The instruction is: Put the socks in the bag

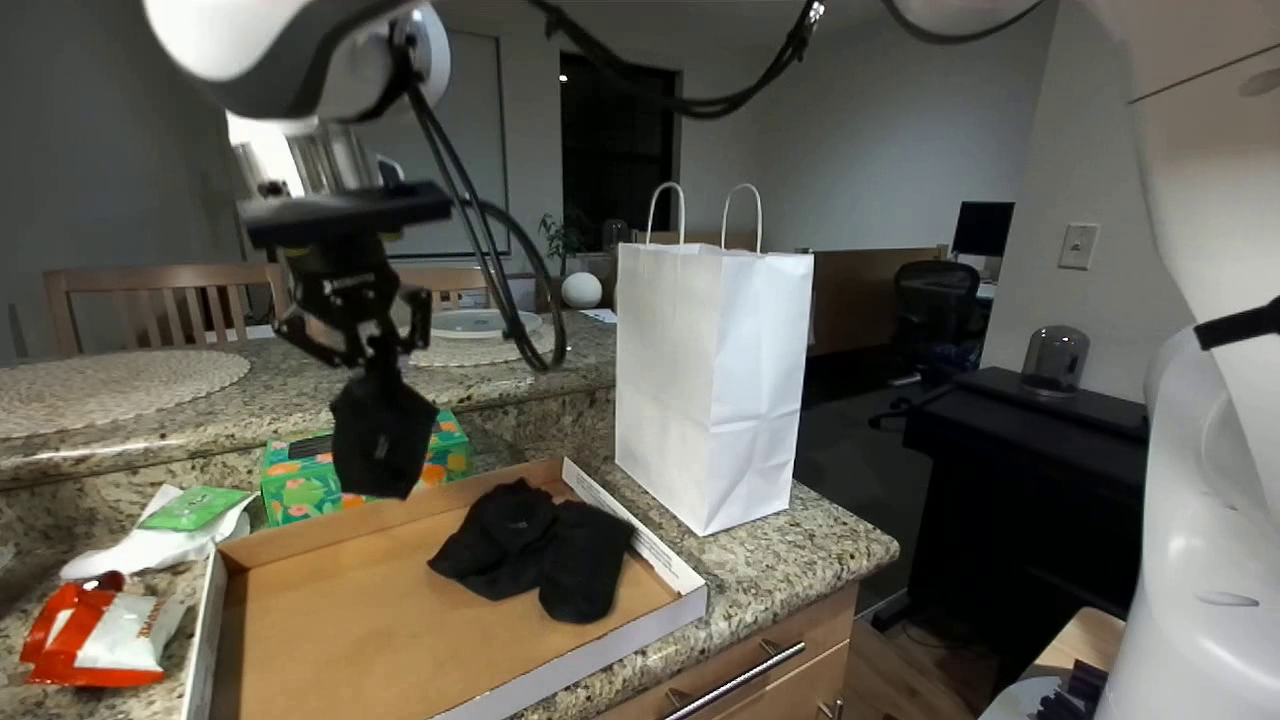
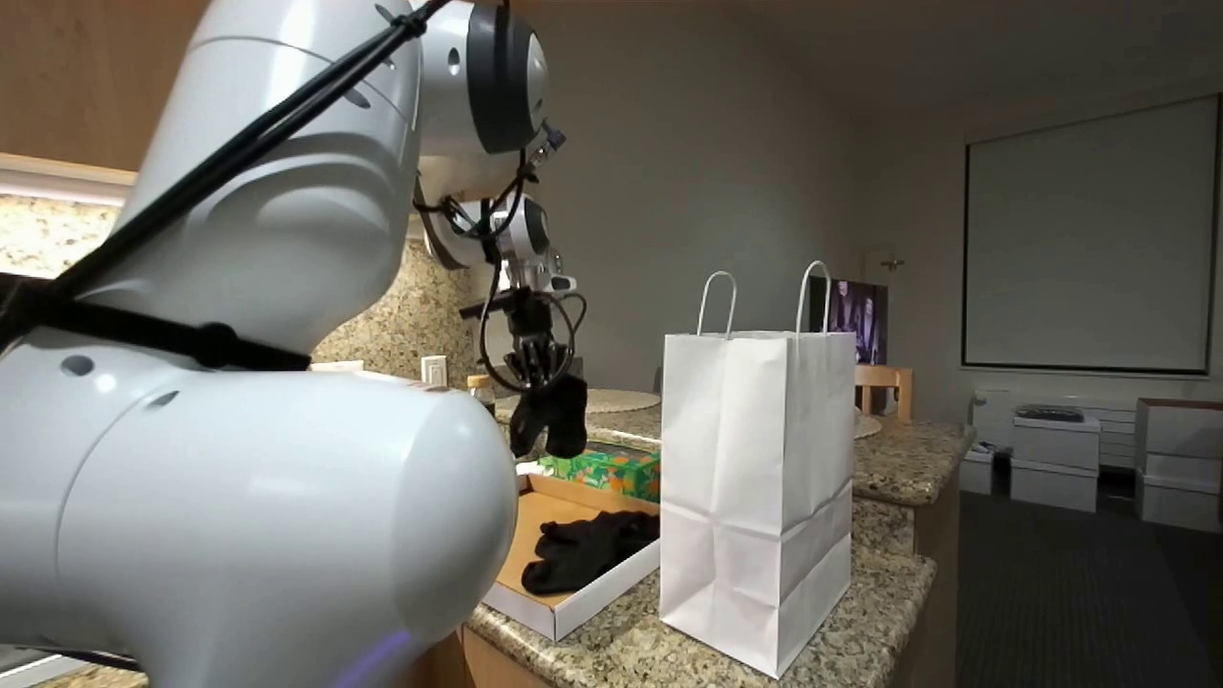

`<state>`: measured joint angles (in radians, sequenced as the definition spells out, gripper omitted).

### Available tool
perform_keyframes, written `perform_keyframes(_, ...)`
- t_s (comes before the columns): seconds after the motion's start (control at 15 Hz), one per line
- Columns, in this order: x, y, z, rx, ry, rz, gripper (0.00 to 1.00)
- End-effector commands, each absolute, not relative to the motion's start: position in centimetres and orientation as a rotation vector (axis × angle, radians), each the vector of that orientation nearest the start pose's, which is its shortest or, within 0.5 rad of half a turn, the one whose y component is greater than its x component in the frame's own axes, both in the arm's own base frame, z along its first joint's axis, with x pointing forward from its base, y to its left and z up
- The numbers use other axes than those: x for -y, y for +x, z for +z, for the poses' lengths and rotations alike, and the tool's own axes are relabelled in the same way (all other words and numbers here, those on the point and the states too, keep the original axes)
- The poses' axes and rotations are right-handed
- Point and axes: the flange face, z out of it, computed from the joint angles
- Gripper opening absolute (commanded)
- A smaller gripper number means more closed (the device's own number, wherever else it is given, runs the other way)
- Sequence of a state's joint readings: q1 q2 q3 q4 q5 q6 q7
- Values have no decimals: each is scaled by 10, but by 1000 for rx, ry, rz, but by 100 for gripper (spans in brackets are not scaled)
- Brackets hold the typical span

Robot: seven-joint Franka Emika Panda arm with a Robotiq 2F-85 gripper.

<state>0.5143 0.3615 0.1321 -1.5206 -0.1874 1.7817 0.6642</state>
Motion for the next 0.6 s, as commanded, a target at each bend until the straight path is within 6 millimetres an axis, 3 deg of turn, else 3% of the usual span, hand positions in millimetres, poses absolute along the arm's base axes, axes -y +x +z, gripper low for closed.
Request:
perform_keyframes(0.0,-353,523,544,49,-3363,-93,10)
perform_keyframes(0.27,-301,508,650,-71,-3375,-182,10)
perform_keyframes(0.53,-218,495,723,-188,-3314,-334,9)
